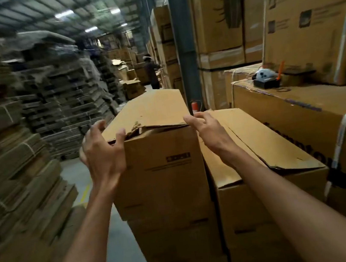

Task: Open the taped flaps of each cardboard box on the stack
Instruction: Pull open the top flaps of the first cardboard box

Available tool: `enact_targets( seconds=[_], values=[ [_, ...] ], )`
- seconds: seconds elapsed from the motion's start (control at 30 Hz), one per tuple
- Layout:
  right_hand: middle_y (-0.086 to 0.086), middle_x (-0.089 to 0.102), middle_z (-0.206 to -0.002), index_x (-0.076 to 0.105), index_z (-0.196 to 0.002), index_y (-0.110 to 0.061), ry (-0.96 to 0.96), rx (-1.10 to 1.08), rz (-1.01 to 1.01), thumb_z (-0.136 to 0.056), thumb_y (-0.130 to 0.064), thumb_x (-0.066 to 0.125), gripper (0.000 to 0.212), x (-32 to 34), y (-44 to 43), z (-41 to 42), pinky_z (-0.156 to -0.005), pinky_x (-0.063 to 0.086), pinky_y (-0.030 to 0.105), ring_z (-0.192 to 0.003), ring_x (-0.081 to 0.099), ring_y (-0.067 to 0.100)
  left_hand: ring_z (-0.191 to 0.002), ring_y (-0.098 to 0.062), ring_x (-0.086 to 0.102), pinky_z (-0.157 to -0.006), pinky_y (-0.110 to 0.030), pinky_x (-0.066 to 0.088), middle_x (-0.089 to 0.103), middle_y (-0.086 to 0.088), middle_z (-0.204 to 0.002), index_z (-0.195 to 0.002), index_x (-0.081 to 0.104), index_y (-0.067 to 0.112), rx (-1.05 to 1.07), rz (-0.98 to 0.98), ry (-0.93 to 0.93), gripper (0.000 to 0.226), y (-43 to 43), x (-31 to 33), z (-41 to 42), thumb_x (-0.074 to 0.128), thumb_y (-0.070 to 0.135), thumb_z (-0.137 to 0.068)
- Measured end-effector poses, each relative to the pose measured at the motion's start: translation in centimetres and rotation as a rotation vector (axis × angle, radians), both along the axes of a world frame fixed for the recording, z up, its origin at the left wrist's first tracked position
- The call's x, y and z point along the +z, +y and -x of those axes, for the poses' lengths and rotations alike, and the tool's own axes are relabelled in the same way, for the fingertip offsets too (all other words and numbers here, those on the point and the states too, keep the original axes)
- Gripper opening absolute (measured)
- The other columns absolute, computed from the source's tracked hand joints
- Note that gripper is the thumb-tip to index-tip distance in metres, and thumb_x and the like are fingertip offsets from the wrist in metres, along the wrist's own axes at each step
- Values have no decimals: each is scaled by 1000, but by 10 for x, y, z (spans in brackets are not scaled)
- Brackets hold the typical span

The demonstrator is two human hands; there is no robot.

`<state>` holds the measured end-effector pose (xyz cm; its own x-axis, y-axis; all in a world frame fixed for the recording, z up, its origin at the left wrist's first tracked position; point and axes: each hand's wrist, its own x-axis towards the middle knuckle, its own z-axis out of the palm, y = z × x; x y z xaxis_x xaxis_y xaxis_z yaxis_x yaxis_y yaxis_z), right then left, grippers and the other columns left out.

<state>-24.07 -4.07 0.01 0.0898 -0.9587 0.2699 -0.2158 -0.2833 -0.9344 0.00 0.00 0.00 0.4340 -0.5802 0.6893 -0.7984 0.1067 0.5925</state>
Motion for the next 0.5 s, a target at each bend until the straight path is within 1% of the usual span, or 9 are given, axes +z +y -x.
enact_targets(
  seconds=[0.07, 0.1, 0.17, 0.23, 0.3, 0.37, 0.43, 0.47, 0.5],
  values=[
    [5, 52, -147, 40, -152, -22, -24, -18, -25, -95, -65, 52, 73, 1, -4, -11, -99, 46, 39, -127, 52, 21, -134, -31, 45, -114, -57, 30, 51, -10, -144, -145, 45, 19, 96, -8, 149, 63, -3, -7, -17, 56, 55, -95],
    [6, 53, -146, 38, -152, -22, -23, -32, -37, -94, -66, 52, 74, -1, -7, -16, -102, 47, 43, -126, 53, 23, -135, -33, 45, -112, -57, 32, 48, -11, -147, -148, 41, 20, 101, -28, 250, 67, -5, -13, -26, 57, 57, -94],
    [6, 53, -143, 35, -153, -22, -26, -57, -68, -95, -65, 51, 74, -3, -13, -26, -103, 47, 47, -122, 53, 23, -132, -36, 48, -104, -52, 42, 46, -13, -148, -151, 35, 20, 37, -89, 460, 77, -6, -20, -37, 58, 63, -91],
    [5, 54, -139, 36, -152, -23, -15, -89, -116, -94, -66, 51, 74, -2, -19, -33, -103, 47, 47, -121, 53, 24, -130, -35, 49, -99, -45, 43, 47, -14, -147, -152, 35, 19, -20, -156, 587, 83, -12, -27, -49, 61, 66, -88],
    [4, 58, -135, 43, -147, -23, -38, -110, -163, -85, -73, 53, 80, -1, -22, -37, -104, 47, 51, -120, 55, 26, -124, -33, 53, -102, -48, 44, 53, -10, -143, -149, 42, 22, -120, -192, 742, 91, -17, -31, -57, 62, 76, -79],
    [4, 63, -126, 54, -138, -22, -80, -136, -214, -75, -75, 54, 82, -3, -24, -42, -102, 49, 53, -115, 59, 27, -116, -29, 56, -95, -49, 47, 60, -4, -131, -143, 51, 25, -226, -233, 889, 87, -23, -34, -62, 61, 80, -75],
    [3, 66, -119, 61, -129, -24, -110, -154, -223, -75, -73, 56, 74, -5, -24, -45, -100, 50, 52, -111, 61, 27, -109, -29, 62, -84, -46, 52, 66, -5, -121, -132, 60, 26, -298, -249, 970, 75, -30, -33, -66, 64, 75, -76],
    [2, 67, -117, 63, -126, -25, -120, -166, -220, -77, -72, 57, 69, -5, -23, -47, -100, 50, 51, -109, 61, 27, -106, -31, 64, -83, -48, 55, 68, -8, -117, -125, 63, 26, -323, -254, 991, 73, -33, -31, -66, 67, 75, -71],
    [1, 67, -115, 65, -124, -25, -135, -180, -214, -79, -70, 58, 63, -5, -23, -49, -99, 50, 49, -108, 61, 26, -104, -33, 65, -86, -52, 56, 69, -10, -115, -117, 66, 27, -326, -253, 999, 72, -35, -29, -67, 70, 75, -63]
  ],
)
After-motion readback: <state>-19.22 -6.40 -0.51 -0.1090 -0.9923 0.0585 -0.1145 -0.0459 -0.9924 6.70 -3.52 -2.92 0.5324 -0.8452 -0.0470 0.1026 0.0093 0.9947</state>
